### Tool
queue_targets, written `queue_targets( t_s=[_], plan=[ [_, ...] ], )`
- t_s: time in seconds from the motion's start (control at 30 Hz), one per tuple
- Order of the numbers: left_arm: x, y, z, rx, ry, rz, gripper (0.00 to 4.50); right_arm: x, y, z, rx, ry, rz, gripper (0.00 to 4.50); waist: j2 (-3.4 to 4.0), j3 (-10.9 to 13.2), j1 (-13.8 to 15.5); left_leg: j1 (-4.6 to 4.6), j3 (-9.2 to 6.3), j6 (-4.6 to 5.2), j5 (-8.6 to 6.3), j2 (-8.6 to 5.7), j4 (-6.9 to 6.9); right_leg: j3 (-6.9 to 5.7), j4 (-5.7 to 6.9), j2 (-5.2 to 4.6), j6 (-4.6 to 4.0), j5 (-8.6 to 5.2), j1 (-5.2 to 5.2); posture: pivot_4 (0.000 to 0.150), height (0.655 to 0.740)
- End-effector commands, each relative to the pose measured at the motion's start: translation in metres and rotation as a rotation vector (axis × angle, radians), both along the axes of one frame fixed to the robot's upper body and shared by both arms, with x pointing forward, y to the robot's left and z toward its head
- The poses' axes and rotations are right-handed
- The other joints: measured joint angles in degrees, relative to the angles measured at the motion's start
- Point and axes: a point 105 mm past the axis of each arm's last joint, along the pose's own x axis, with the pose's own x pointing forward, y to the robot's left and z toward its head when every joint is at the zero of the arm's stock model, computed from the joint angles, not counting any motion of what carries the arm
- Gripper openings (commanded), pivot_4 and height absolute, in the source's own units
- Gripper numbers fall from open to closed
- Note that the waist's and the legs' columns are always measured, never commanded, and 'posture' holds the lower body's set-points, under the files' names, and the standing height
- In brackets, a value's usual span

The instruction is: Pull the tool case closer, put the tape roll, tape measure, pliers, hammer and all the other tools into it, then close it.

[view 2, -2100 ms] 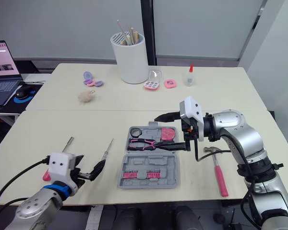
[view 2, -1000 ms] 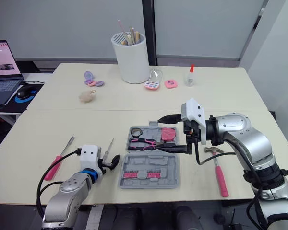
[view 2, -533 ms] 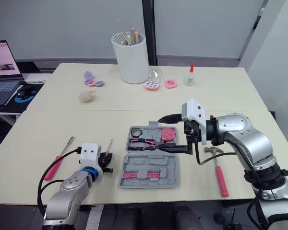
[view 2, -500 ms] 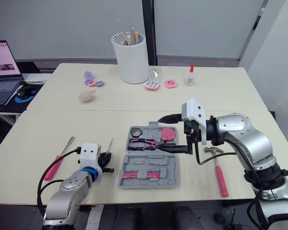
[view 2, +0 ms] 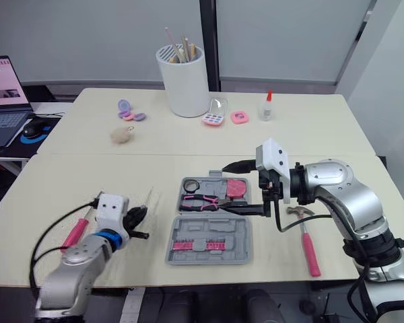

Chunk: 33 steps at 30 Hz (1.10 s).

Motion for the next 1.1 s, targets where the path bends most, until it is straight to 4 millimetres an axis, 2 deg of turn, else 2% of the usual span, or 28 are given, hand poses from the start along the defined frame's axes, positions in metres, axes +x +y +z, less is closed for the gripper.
queue_targets(
  t_s=[0.03,0.1,0.2,0.33,0.43,0.6,0.8,1.1],
  plan=[
    [-0.018,-0.033,0.046,0.018,-0.051,-0.380,0.20,0.001,-0.006,0.006,-0.009,-0.052,-0.016,4.50,0.02,0.01,0.01,-0.01,0.00,0.00,0.00,0.00,-0.01,-0.01,-0.03,-0.01,0.00,0.00,0.00,0.150,0.7400],
    [-0.031,-0.045,0.054,0.022,-0.006,-0.550,0.20,0.000,-0.008,0.004,-0.023,-0.044,-0.015,4.50,0.08,0.05,0.02,-0.01,0.03,-0.01,0.00,-0.01,-0.02,-0.01,-0.06,-0.05,0.00,0.00,-0.01,0.150,0.7400],
    [-0.042,-0.054,0.052,0.077,0.066,-0.730,0.20,0.000,-0.011,-0.001,-0.056,-0.040,-0.015,4.50,0.12,0.07,0.01,0.00,0.05,0.00,0.00,-0.02,-0.04,0.00,-0.11,-0.08,0.00,0.00,0.00,0.150,0.7400],
    [-0.042,-0.069,0.040,0.167,0.124,-0.923,0.20,0.001,-0.012,-0.005,-0.069,-0.041,-0.025,4.50,0.15,0.10,0.06,-0.01,0.02,0.00,0.00,0.00,-0.06,-0.03,-0.13,-0.04,0.00,-0.01,-0.01,0.150,0.7400],
    [-0.034,-0.081,0.029,0.236,0.127,-1.014,0.20,-0.001,-0.013,-0.008,-0.078,-0.037,-0.032,4.50,0.15,0.10,0.16,-0.03,0.02,0.00,0.00,-0.02,-0.06,-0.02,-0.17,0.02,0.00,-0.01,0.00,0.150,0.7400],
    [-0.017,-0.086,0.013,0.320,0.114,-1.047,0.20,-0.005,-0.017,-0.010,-0.094,-0.024,-0.052,4.50,0.15,0.10,0.03,-0.20,0.05,0.01,-0.01,-0.03,-0.03,0.01,-0.28,0.23,0.01,0.00,-0.09,0.150,0.7400],
    [-0.001,-0.088,0.006,0.366,0.084,-1.057,0.20,-0.010,-0.022,-0.019,-0.142,-0.011,-0.063,4.50,0.16,0.10,0.11,-0.27,-0.04,0.01,-0.01,-0.02,-0.02,-0.05,-0.32,0.33,0.00,0.00,-0.11,0.150,0.7400],
    [0.005,-0.098,-0.005,0.399,0.066,-1.108,0.20,-0.013,-0.023,-0.019,-0.147,-0.008,-0.071,4.50,0.16,0.10,0.11,-0.27,-0.04,0.01,0.00,-0.02,0.02,-0.05,-0.31,0.38,0.01,0.01,-0.09,0.150,0.7400]
  ],
)
